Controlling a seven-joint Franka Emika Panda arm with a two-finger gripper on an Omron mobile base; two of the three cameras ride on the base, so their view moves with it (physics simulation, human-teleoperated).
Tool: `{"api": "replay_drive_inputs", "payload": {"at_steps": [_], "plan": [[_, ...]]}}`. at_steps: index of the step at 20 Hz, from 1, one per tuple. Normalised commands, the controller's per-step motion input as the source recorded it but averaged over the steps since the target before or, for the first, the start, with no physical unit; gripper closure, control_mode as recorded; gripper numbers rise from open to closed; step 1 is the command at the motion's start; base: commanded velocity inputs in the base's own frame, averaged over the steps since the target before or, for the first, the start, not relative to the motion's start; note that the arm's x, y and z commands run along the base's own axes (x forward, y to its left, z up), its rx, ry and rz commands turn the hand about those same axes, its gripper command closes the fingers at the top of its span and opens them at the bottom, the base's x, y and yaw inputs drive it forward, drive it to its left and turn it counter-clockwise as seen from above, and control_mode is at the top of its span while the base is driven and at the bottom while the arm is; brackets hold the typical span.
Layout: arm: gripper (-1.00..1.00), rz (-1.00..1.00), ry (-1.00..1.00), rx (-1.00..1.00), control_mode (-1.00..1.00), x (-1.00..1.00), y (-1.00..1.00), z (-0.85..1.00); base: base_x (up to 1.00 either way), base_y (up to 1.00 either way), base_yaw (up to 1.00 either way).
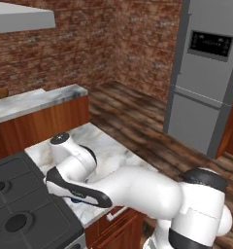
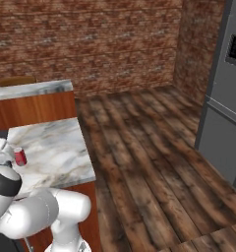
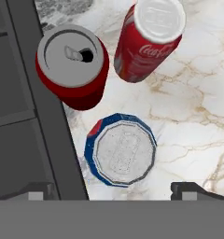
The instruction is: Four empty soda cans are scattered around the kitchen. Gather all the cans and cluster them next to the stove for recycling.
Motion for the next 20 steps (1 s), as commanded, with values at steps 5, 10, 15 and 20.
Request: {"api": "replay_drive_inputs", "payload": {"at_steps": [5,10,15,20], "plan": [[-1.00,-0.10,-0.03,-0.11,-1.00,-0.03,-0.30,0.24,0.00,0.00,0.00],[-1.00,-0.07,-0.02,-0.02,-1.00,-0.07,-0.47,0.56,0.00,0.00,0.00],[-1.00,-0.02,0.00,0.02,-1.00,-0.11,-0.60,0.57,0.00,0.00,0.00],[-1.00,-0.02,0.02,0.17,-1.00,-0.28,-0.70,0.12,0.00,0.00,0.00]]}}
